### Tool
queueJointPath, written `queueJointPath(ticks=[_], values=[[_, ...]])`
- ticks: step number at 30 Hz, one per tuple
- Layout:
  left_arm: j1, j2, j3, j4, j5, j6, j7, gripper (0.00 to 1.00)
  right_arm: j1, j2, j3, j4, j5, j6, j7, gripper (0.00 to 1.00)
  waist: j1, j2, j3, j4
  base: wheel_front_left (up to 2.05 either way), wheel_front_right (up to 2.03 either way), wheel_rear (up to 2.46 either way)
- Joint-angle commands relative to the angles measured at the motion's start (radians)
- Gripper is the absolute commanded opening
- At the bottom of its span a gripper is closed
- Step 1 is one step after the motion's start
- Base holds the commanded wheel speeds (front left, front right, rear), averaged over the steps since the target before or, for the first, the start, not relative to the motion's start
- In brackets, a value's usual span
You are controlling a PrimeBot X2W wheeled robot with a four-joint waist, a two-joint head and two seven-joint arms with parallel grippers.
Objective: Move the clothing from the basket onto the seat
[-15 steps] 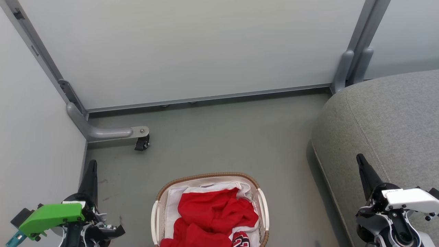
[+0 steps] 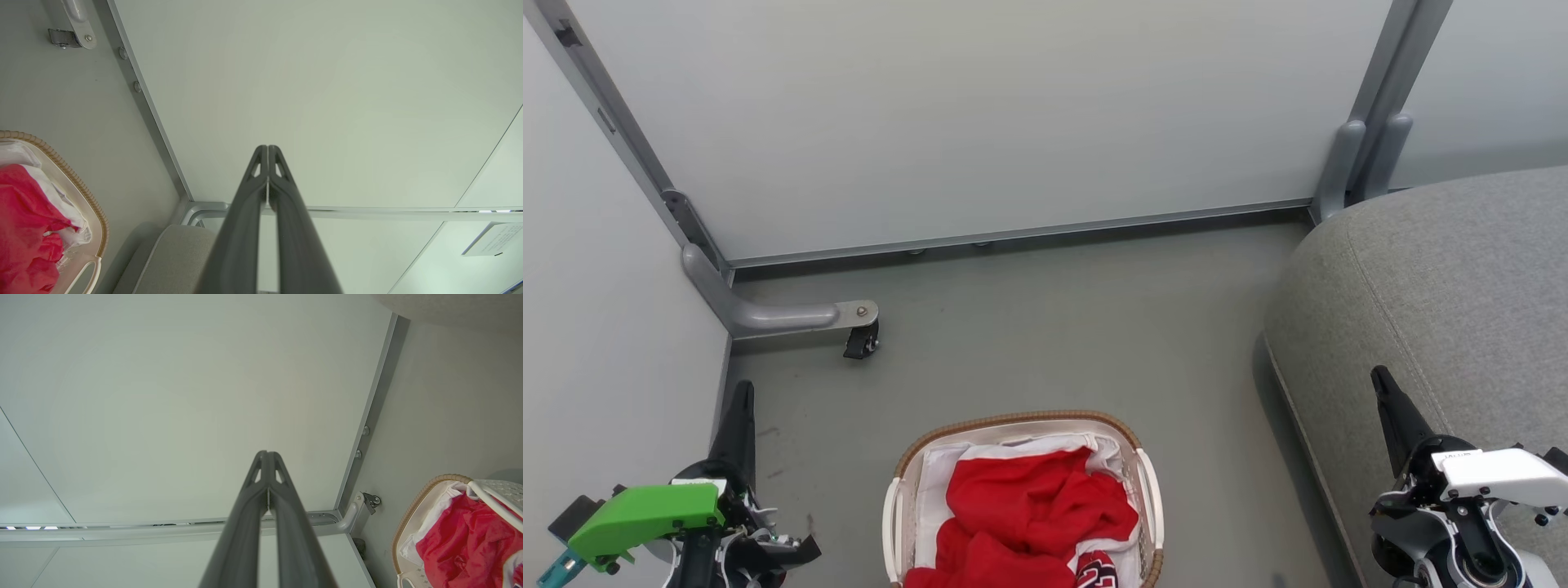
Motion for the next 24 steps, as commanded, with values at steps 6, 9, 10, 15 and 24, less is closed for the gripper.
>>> queueJointPath(ticks=[6, 9, 10, 15, 24], values=[[-0.011, 0.006, 0.002, -0.001, -0.003, -0.006, 0.002, 0.00, -0.008, -0.006, -0.002, -0.004, 0.004, -0.001, 0.000, 0.00, 0.0000, 0.0000, 0.000, 0.000, 0.00, 0.00, 0.00], [-0.011, 0.006, 0.002, -0.001, -0.003, -0.006, 0.002, 0.00, -0.008, -0.006, -0.002, -0.004, 0.004, -0.001, 0.000, 0.00, 0.0000, 0.0000, 0.000, 0.000, 0.00, 0.00, 0.00], [-0.011, 0.006, 0.002, -0.001, -0.003, -0.006, 0.002, 0.00, -0.008, -0.006, -0.002, -0.004, 0.004, -0.001, 0.000, 0.00, 0.0000, 0.0000, 0.000, 0.000, 0.00, 0.00, 0.00], [-0.011, 0.006, 0.002, -0.001, -0.003, -0.006, 0.002, 0.00, -0.008, -0.006, -0.002, -0.004, 0.004, -0.001, 0.000, 0.00, 0.0000, 0.0000, 0.000, 0.000, 0.00, 0.00, 0.00], [-0.011, 0.006, 0.002, -0.001, -0.003, -0.006, 0.002, 0.00, -0.008, -0.006, -0.002, -0.004, 0.004, -0.001, 0.000, 0.00, 0.0000, 0.0000, 0.000, 0.000, 0.00, 0.00, 0.00]])
